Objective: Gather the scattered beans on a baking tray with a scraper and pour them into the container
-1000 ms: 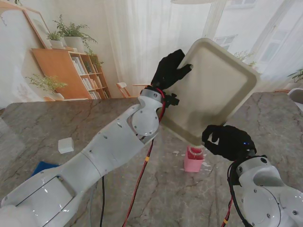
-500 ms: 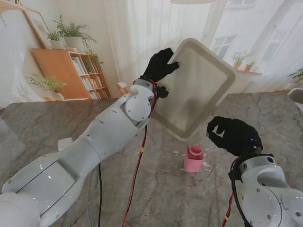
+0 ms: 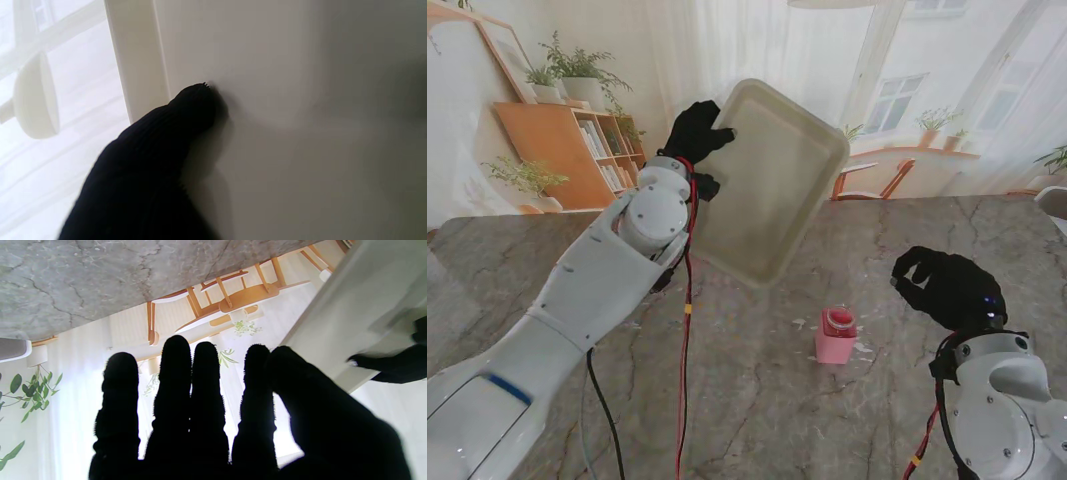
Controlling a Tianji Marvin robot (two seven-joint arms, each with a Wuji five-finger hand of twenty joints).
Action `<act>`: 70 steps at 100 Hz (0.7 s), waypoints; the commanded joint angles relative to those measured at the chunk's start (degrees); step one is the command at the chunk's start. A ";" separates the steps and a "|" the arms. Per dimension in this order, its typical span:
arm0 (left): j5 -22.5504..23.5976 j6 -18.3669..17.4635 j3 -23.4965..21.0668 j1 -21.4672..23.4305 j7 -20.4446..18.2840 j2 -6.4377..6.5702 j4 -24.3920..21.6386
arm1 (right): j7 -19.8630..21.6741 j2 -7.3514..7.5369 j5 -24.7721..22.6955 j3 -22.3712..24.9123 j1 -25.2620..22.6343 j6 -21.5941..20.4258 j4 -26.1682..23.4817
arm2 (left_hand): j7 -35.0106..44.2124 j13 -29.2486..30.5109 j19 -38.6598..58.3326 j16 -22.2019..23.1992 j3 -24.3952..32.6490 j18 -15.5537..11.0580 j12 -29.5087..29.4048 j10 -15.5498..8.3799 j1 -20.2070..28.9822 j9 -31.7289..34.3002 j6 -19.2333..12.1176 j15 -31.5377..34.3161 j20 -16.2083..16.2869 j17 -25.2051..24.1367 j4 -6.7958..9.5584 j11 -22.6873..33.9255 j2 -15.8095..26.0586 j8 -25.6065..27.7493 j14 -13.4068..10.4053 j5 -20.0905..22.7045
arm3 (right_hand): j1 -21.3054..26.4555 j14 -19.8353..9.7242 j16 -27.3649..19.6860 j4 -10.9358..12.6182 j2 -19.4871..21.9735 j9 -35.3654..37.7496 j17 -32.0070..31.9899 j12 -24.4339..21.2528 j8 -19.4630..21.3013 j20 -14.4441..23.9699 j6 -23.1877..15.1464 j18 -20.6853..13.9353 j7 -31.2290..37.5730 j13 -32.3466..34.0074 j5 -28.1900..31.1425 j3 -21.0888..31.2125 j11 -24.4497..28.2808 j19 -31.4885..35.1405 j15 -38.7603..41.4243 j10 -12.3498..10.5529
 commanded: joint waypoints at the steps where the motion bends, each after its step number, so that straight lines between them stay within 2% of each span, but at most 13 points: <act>1: 0.33 0.46 -0.69 2.07 -0.30 1.78 -0.41 | 0.29 -0.39 0.99 0.34 0.44 -0.10 1.39 | -1.51 2.59 5.43 1.22 1.63 -18.28 0.35 -6.30 4.40 1.44 8.16 0.80 3.42 2.11 3.01 -0.27 3.41 0.76 -11.09 -2.57 | -0.21 -0.40 -0.56 -2.11 -0.79 -0.65 -0.71 -0.02 -1.13 0.33 -0.88 -0.29 0.41 -0.32 -1.61 1.41 0.10 0.63 -0.53 -0.40; 20: 3.54 4.68 -4.65 7.88 -2.81 4.54 -5.58 | -1.65 -0.69 2.99 0.57 1.73 -0.89 3.89 | -1.92 2.80 5.78 1.01 -0.13 -18.79 -0.43 -5.45 4.24 1.70 6.94 0.75 3.20 2.22 2.09 -0.94 3.63 0.76 -11.40 -2.39 | -0.41 -0.32 -0.60 -2.11 -0.80 -0.79 -0.90 -0.05 -1.17 0.28 -0.86 -0.37 0.33 -0.47 -1.75 1.39 0.02 0.53 -0.64 -0.34; 39: 6.35 9.79 -9.10 14.03 -4.98 6.69 -10.69 | -4.58 -1.11 5.26 -0.79 3.89 -1.62 7.25 | -2.91 3.02 6.75 0.97 -4.49 -19.33 -1.40 -4.48 5.62 1.75 5.33 1.09 2.80 2.38 0.18 -0.65 4.77 0.76 -11.67 -2.63 | -0.47 -0.43 -0.67 -2.11 -0.77 -0.72 -1.12 -0.07 -1.13 0.25 -0.95 -0.12 0.41 -0.49 -1.59 1.51 0.02 0.40 -0.78 -0.40; 56: 5.37 14.28 -11.53 18.27 -5.98 7.15 -12.71 | -5.69 -1.25 6.43 -2.30 5.68 -1.31 9.78 | -3.86 3.05 7.63 1.46 -8.06 -18.69 -2.31 -3.38 7.37 1.50 4.83 1.82 2.39 2.58 -0.51 0.13 5.61 0.76 -11.22 -3.12 | -0.52 -0.46 -0.70 -2.14 -0.76 -0.75 -1.22 -0.10 -1.16 0.24 -1.02 -0.10 0.38 -0.48 -1.58 1.55 -0.05 0.34 -0.85 -0.35; 70: 3.40 15.56 -12.06 19.84 -5.65 6.79 -11.71 | -6.42 -1.36 7.36 -3.52 7.02 -1.04 11.50 | -4.10 3.14 7.93 1.58 -8.76 -18.60 -2.48 -3.19 7.58 1.58 4.60 2.10 2.32 2.67 -0.52 0.27 5.60 0.76 -11.22 -3.14 | -0.47 -0.42 -0.71 -2.13 -0.76 -0.72 -1.25 -0.10 -1.18 0.26 -1.02 -0.07 0.36 -0.54 -1.60 1.55 -0.06 0.33 -0.90 -0.33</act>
